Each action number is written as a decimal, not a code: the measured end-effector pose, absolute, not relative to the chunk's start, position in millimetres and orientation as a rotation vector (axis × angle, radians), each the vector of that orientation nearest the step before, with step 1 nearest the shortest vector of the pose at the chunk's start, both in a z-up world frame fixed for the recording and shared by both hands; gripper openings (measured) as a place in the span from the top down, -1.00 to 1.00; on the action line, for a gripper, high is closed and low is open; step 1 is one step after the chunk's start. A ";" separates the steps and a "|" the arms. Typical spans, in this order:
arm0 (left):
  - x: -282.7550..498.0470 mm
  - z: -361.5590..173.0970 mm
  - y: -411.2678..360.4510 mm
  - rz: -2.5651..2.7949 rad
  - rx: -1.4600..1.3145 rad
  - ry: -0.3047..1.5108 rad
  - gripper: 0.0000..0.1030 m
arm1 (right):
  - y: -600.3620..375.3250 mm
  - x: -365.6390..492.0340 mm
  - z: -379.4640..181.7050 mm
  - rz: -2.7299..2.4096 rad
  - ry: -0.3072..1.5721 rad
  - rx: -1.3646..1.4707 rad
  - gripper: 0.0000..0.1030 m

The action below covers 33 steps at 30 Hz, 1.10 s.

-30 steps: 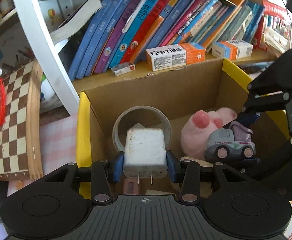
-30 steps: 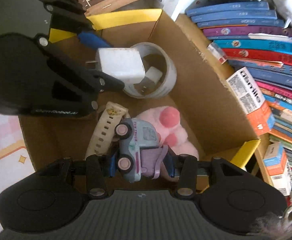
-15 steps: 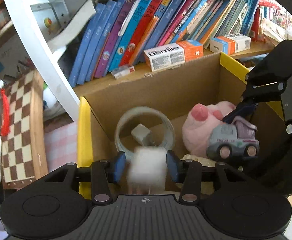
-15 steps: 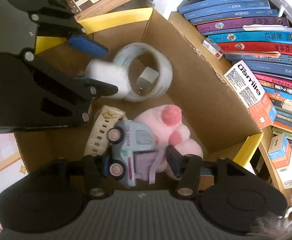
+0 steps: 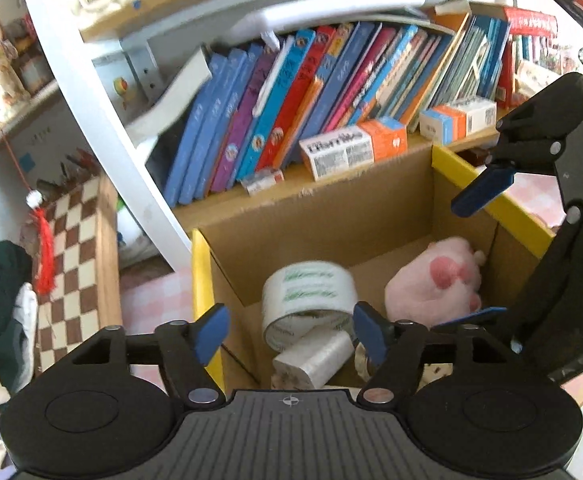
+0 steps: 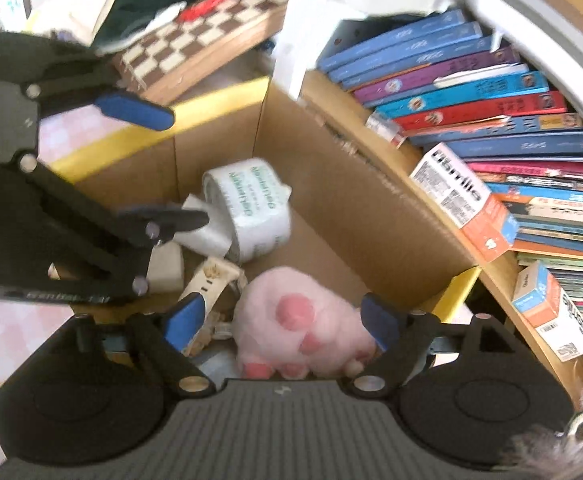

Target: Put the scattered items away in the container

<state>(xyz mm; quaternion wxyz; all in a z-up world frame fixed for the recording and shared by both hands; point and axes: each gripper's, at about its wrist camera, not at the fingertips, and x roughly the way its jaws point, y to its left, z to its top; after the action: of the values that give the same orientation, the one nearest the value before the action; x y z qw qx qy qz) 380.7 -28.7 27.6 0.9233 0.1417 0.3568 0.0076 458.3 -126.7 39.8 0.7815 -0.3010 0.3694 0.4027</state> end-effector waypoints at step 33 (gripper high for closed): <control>226.6 77.0 -10.7 0.192 0.152 0.534 -0.75 | -216.4 334.8 79.6 0.600 0.527 -0.288 -0.93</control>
<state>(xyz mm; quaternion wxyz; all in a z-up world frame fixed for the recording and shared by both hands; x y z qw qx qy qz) 226.6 -10.7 77.0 0.9571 0.0749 0.2633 0.0947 334.8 -216.4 79.6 0.9113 -0.1398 0.2555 0.2911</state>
